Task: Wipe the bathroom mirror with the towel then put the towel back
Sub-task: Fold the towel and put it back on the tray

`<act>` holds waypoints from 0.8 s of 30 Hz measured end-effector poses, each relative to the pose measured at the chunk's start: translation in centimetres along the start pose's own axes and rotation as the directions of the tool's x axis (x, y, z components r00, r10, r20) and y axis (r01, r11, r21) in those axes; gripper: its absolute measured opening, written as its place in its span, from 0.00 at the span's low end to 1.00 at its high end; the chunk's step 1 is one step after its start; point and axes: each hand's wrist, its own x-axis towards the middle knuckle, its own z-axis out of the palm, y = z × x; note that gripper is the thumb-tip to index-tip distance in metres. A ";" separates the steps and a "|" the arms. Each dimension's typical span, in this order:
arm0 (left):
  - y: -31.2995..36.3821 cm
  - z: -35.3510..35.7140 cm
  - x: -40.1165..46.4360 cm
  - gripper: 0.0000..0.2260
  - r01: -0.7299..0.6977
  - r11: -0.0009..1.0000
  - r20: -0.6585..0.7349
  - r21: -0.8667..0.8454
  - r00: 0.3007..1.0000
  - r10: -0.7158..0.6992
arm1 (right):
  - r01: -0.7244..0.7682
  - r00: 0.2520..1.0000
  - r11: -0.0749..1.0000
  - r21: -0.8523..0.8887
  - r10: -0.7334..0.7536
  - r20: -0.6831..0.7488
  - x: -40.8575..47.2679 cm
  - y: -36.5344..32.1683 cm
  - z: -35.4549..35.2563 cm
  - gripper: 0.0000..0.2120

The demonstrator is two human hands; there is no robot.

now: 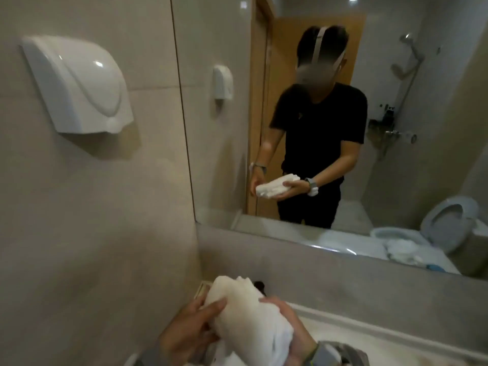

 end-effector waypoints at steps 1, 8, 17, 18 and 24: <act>-1.1 -0.3 -0.4 0.26 0.010 1.000 -0.028 -0.029 1.000 -0.011 | 0.008 0.987 0.981 -0.192 -0.038 -0.157 -0.3 1.5 -0.8 0.23; -7.3 -3.2 1.2 0.26 0.054 0.998 -0.280 0.014 0.959 -0.048 | 0.120 0.953 0.919 -0.376 -0.212 -0.215 0.0 9.8 -7.5 0.24; -17.1 -7.9 5.0 0.17 0.235 0.938 -0.418 0.255 0.901 -0.112 | -0.074 0.804 0.781 -0.620 -0.321 -0.501 6.3 15.4 -11.6 0.15; -17.8 -8.5 5.5 0.16 0.258 0.917 -0.440 0.303 0.892 -0.105 | -0.099 0.787 0.764 -0.637 -0.332 -0.520 7.3 16.1 -12.1 0.15; -19.7 -11.0 7.9 0.16 0.288 0.840 -0.449 0.460 0.892 -0.059 | -0.181 0.735 0.665 -0.724 -0.398 -0.549 11.3 18.9 -13.9 0.14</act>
